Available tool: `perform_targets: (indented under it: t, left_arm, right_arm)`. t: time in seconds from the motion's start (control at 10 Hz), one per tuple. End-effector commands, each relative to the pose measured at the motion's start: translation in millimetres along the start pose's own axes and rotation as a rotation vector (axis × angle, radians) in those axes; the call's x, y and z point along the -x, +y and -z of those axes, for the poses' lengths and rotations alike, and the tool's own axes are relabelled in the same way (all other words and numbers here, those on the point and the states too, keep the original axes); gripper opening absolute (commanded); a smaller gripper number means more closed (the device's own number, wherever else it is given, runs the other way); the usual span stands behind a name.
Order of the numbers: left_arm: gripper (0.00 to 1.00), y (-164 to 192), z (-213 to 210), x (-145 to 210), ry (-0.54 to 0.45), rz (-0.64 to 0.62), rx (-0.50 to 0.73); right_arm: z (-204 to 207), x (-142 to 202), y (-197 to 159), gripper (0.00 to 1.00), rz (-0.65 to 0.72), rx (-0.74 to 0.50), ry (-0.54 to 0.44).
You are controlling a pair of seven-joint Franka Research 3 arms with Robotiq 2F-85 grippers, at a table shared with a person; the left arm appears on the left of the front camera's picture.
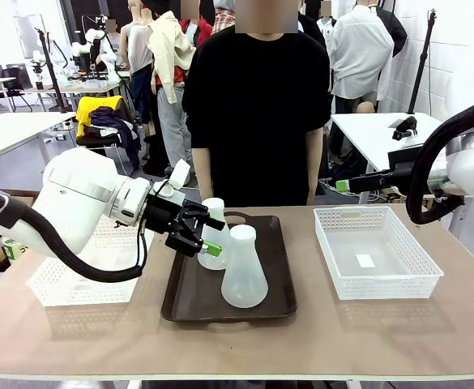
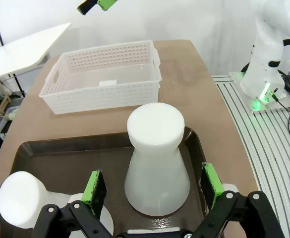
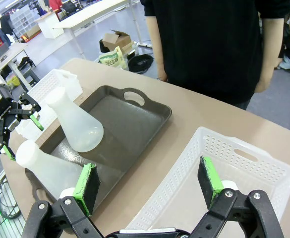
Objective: Prepare the laboratory tools.
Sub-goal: Place the picked Big flask upright in the Handle tray as directed by the person.
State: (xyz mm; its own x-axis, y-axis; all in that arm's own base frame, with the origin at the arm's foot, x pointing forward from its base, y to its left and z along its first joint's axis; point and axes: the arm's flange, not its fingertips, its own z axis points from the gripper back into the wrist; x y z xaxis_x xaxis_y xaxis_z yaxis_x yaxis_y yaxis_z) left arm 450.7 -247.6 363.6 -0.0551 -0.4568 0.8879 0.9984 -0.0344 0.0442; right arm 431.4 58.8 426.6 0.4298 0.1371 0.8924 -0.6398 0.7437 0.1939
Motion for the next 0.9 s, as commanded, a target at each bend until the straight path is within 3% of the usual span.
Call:
perform_targets:
  t: [0.0, 0.8]
  left_arm:
    - [1.00, 0.4, 0.9, 0.3, -0.013, 0.014, 0.002]
    - [1.00, 0.4, 0.9, 0.3, -0.013, 0.014, 0.002]
  right_arm:
    - [-0.9, -0.2, 0.7, 1.00, 0.011, 0.002, 0.006]
    - [-0.9, -0.2, 0.7, 1.00, 0.011, 0.002, 0.006]
